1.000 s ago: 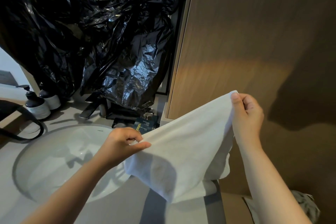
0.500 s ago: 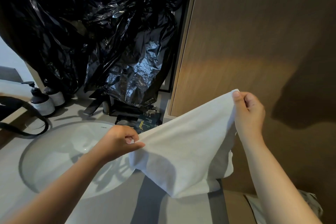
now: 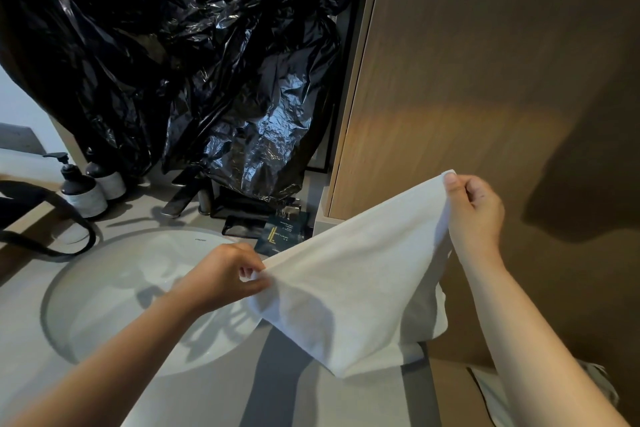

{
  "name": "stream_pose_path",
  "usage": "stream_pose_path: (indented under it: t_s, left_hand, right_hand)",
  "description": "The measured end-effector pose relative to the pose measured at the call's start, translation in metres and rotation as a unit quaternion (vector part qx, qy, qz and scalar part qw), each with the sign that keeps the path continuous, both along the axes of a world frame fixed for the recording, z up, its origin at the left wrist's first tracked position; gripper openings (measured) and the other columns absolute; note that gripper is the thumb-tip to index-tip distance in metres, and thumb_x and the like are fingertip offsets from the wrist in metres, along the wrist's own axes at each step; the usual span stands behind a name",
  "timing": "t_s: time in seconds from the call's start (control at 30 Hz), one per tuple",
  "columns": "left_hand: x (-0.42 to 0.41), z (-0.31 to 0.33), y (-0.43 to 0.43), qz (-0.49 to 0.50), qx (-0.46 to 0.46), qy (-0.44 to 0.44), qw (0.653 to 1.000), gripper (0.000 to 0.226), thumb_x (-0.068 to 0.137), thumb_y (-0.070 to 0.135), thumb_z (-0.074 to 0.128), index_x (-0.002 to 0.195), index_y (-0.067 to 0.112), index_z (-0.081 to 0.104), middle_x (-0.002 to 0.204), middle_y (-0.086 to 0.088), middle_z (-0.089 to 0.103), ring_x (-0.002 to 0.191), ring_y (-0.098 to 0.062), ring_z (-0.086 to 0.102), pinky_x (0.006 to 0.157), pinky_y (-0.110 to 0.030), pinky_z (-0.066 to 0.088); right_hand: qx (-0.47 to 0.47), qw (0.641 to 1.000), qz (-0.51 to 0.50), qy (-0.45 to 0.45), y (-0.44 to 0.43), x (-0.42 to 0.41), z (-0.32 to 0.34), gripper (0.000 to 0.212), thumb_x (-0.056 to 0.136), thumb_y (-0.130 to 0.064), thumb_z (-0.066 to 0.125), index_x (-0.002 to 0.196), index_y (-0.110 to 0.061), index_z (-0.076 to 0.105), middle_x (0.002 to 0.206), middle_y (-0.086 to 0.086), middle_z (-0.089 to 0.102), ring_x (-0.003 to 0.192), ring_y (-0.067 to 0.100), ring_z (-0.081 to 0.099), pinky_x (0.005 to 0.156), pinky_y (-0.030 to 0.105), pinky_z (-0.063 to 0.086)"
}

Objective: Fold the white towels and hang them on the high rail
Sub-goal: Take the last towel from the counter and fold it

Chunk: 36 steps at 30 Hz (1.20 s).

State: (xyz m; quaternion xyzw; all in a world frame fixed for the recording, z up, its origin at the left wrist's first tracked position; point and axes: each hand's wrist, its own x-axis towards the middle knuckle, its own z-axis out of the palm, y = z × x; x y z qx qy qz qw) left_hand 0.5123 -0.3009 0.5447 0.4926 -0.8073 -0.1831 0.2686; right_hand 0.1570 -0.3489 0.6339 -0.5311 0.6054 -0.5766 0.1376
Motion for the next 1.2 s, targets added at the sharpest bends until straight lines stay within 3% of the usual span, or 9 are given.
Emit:
stream_pose_path:
  t_s: [0.17,0.3,0.47,0.6,0.73,0.9,1.0,1.13,1.2]
  left_hand:
    - [0.003,0.000,-0.002,0.031,0.010,-0.069,0.997,0.036,0.079,0.040,0.075,0.057,0.016,0.059,0.064,0.009,0.054,0.061,-0.006,0.049,0.060,-0.024,0.044]
    - [0.017,-0.010,0.002,0.092,0.045,-0.179,0.978,0.035,0.088,0.042,0.063,0.064,0.018,0.057,0.068,0.005,0.054,0.062,-0.011,0.045,0.058,-0.022,0.033]
    - [0.009,-0.010,0.008,0.128,0.043,-0.063,0.989,0.028,0.086,0.034,0.068,0.066,0.018,0.058,0.065,0.006,0.058,0.060,-0.007,0.053,0.057,-0.022,0.042]
    - [-0.017,0.001,-0.001,0.098,0.042,0.027,0.994,0.002,0.086,0.021,0.068,0.085,0.019,0.068,0.082,0.008,0.066,0.075,-0.009,0.062,0.074,-0.033,0.053]
    - [-0.051,0.005,-0.017,0.083,0.053,0.103,0.990,0.043,0.084,0.017,0.073,0.125,0.013,0.060,0.115,0.003,0.063,0.102,-0.013,0.061,0.092,-0.029,0.049]
    - [-0.092,0.014,-0.042,0.005,0.095,0.053,0.994,0.069,0.092,0.032,0.062,0.151,0.034,0.026,0.142,0.026,0.032,0.127,0.008,0.030,0.105,-0.009,0.018]
    - [-0.113,0.019,-0.048,-0.040,0.121,0.081,0.988,0.050,0.096,0.032,0.056,0.143,0.033,0.040,0.136,0.023,0.047,0.119,0.010,0.041,0.100,-0.012,0.030]
    - [-0.119,0.018,-0.045,-0.024,0.107,0.127,0.986,0.003,0.093,0.033,0.060,0.093,0.030,0.059,0.093,0.011,0.062,0.086,0.000,0.055,0.076,-0.020,0.041]
    - [-0.110,0.010,-0.037,-0.012,0.124,0.165,0.978,0.012,0.089,0.032,0.066,0.085,0.029,0.055,0.085,0.007,0.062,0.081,-0.006,0.057,0.072,-0.022,0.045]
  right_hand:
    - [0.005,1.000,-0.011,0.007,-0.004,0.001,-0.002,0.031,0.098,-0.039,0.054,0.088,-0.011,0.065,0.082,0.006,0.063,0.068,0.000,0.051,0.068,0.024,0.044]
    - [0.004,0.999,-0.033,0.002,-0.006,-0.011,0.000,0.036,0.099,-0.040,0.052,0.089,-0.007,0.062,0.080,0.006,0.059,0.073,0.011,0.050,0.072,0.032,0.044]
    - [0.004,0.999,0.016,0.028,-0.001,-0.004,0.002,0.029,0.099,-0.041,0.051,0.087,-0.017,0.062,0.077,-0.005,0.057,0.069,-0.003,0.051,0.067,0.024,0.042]
    - [-0.007,0.997,0.060,0.038,0.003,0.005,0.010,0.021,0.099,-0.036,0.053,0.083,-0.027,0.061,0.075,-0.013,0.058,0.072,-0.004,0.053,0.067,0.021,0.043]
    - [-0.001,0.989,0.135,0.054,0.014,0.007,0.022,0.022,0.100,-0.033,0.052,0.081,-0.027,0.061,0.077,-0.005,0.060,0.070,0.000,0.053,0.060,0.013,0.041]
    - [0.002,0.979,0.198,0.056,0.024,0.007,0.038,0.019,0.099,-0.036,0.053,0.085,-0.027,0.063,0.079,-0.001,0.061,0.072,0.012,0.057,0.059,0.014,0.044]
    - [0.005,0.976,0.207,0.062,0.028,0.006,0.042,0.020,0.098,-0.040,0.053,0.086,-0.028,0.063,0.078,-0.001,0.060,0.073,0.014,0.057,0.059,0.013,0.044]
    - [-0.002,0.984,0.170,0.051,0.027,-0.001,0.043,0.021,0.098,-0.036,0.051,0.084,-0.025,0.062,0.077,-0.003,0.059,0.073,0.010,0.056,0.062,0.015,0.044]
    - [-0.008,0.989,0.140,0.041,0.025,-0.007,0.043,0.021,0.099,-0.033,0.051,0.084,-0.023,0.062,0.076,-0.004,0.058,0.072,0.007,0.055,0.063,0.017,0.044]
